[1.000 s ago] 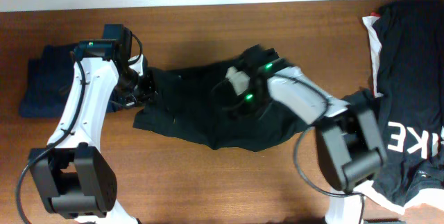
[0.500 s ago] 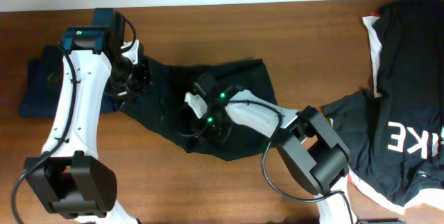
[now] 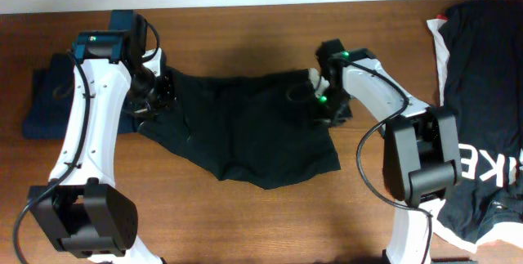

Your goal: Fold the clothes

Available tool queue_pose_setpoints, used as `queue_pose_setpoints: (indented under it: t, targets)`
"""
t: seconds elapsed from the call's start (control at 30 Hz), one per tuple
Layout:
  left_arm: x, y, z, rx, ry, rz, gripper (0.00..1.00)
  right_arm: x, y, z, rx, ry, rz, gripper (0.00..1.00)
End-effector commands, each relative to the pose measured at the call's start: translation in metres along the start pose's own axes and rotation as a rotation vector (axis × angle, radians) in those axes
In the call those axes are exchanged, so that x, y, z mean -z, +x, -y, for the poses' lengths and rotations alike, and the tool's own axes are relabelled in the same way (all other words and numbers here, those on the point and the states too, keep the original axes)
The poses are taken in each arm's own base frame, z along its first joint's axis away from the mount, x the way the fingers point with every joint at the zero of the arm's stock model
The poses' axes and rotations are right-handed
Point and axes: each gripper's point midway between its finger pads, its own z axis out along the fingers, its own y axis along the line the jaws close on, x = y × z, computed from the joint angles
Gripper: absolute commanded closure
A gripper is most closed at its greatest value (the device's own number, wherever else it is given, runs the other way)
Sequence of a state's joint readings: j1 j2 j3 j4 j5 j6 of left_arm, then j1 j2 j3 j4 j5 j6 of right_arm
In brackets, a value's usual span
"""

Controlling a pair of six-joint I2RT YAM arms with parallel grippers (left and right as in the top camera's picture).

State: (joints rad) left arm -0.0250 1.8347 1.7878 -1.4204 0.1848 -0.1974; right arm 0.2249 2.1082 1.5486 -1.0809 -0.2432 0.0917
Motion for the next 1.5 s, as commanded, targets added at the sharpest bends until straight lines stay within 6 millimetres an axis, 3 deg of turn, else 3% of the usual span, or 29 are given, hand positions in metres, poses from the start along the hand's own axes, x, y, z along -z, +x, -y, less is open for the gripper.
queue_pose_setpoints:
  t: [0.0,0.17,0.4,0.53,0.7,0.73,0.8,0.87,0.93,1.07,1.17,1.2,1.3,1.37,1.47]
  targets:
    - [0.011,0.001,0.042,-0.065,0.159,0.019,0.99,-0.009,0.013,0.029,-0.03,0.062,-0.013,0.62]
    - [0.005,0.013,0.095,-0.18,0.219,0.016,0.99,-0.026,0.027,0.032,-0.031,0.064,-0.044,0.67]
    - [-0.011,0.039,0.178,-0.296,0.286,0.041,1.0,-0.027,0.027,0.03,-0.039,0.065,-0.041,0.71]
    - [-0.033,0.053,0.215,-0.362,0.309,0.057,0.99,-0.027,0.027,0.029,-0.039,0.065,-0.043,0.71]
    - [-0.076,0.065,0.24,-0.388,0.261,0.036,0.95,-0.027,0.028,0.029,-0.04,0.063,-0.046,0.71]
    - [-0.08,0.065,0.242,-0.391,0.262,0.035,0.91,-0.027,0.028,0.029,-0.04,0.063,-0.046,0.71]
    - [-0.087,0.061,0.245,-0.392,0.264,0.037,0.65,-0.027,0.029,0.029,-0.04,0.064,-0.05,0.7]
    - [-0.087,0.055,0.246,-0.404,0.272,0.056,0.53,-0.024,0.031,0.033,-0.052,0.071,-0.059,0.62]
    - [-0.078,0.041,0.244,-0.436,0.282,0.096,0.52,-0.011,0.031,0.047,-0.088,0.107,-0.063,0.55]
    - [-0.054,-0.01,0.225,-0.382,0.254,0.231,0.48,0.053,0.016,0.089,-0.208,0.174,-0.004,0.54]
    - [-0.048,-0.052,0.199,-0.311,0.21,0.335,0.44,0.113,0.005,0.101,-0.265,0.149,0.078,0.54]
    - [-0.048,-0.065,0.189,-0.286,0.207,0.359,0.42,0.136,0.001,0.098,-0.264,0.118,0.116,0.54]
    - [-0.053,-0.09,0.175,-0.245,0.207,0.399,0.4,0.172,-0.004,0.068,-0.142,-0.01,0.183,0.54]
    - [-0.062,-0.1,0.172,-0.237,0.209,0.409,0.4,0.178,-0.005,0.049,-0.097,-0.087,0.196,0.54]
    - [-0.088,-0.107,0.173,-0.237,0.206,0.394,0.4,0.168,0.001,0.026,-0.074,-0.158,0.151,0.54]
